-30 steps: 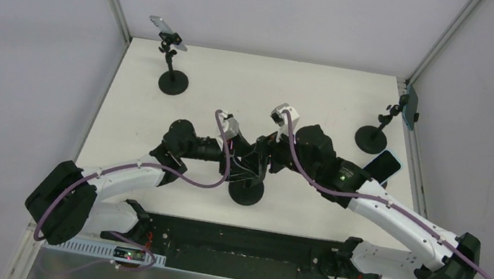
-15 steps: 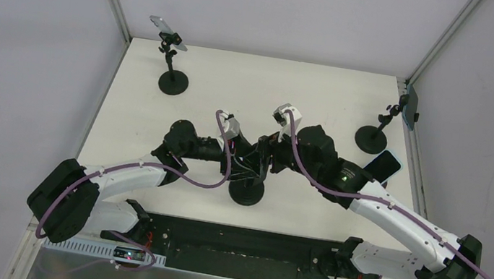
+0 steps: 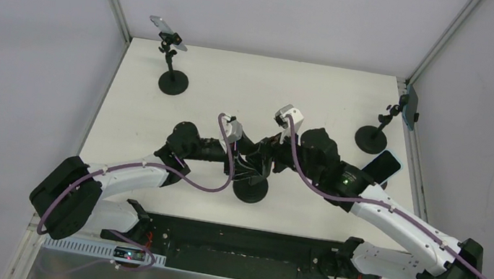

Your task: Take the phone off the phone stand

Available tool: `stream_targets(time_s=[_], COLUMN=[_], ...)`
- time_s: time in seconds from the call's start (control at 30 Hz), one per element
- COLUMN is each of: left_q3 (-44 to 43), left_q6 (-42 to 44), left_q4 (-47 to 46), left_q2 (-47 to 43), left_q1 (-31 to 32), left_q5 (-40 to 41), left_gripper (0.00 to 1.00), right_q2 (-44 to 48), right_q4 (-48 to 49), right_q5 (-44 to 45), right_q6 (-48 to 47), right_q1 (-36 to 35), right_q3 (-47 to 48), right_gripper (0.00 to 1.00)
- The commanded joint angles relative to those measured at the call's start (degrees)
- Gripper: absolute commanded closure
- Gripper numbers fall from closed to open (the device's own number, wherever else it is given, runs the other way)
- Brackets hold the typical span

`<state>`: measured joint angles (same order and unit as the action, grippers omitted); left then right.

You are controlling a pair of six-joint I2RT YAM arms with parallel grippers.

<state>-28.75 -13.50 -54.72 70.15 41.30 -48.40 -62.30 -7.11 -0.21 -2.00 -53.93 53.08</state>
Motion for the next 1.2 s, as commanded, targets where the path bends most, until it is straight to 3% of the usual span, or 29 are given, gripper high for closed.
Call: stream_targets(time_s=[0.0, 0.43, 0.83, 1.17], left_q3=[-0.8, 0.7, 2.0, 2.0], left_q6=[-3.3, -3.9, -3.9, -4.2], left_q4=[-0.3, -0.3, -0.3, -0.3], left_q2=[-1.2, -3.9, -5.1, -5.4], left_q1=[4.3, 4.8, 5.5, 5.5], left_q5=[-8.0, -12.0, -13.5, -13.5], left_gripper=[1.00, 1.00, 1.00, 1.00], right_q2=[-2.9, -2.6, 2.4, 4.9], right_q4=[2.0, 0.9, -1.7, -2.9], right_q5=[12.4, 9.5, -10.8, -18.4], right_q6=[-11.5, -12.8, -5.5, -9.4], right_q1=[6.9, 13.7, 17.0, 17.5], right_q3=[-4.0, -4.5, -0.7, -2.5], right_gripper=[1.00, 1.00, 1.00, 1.00])
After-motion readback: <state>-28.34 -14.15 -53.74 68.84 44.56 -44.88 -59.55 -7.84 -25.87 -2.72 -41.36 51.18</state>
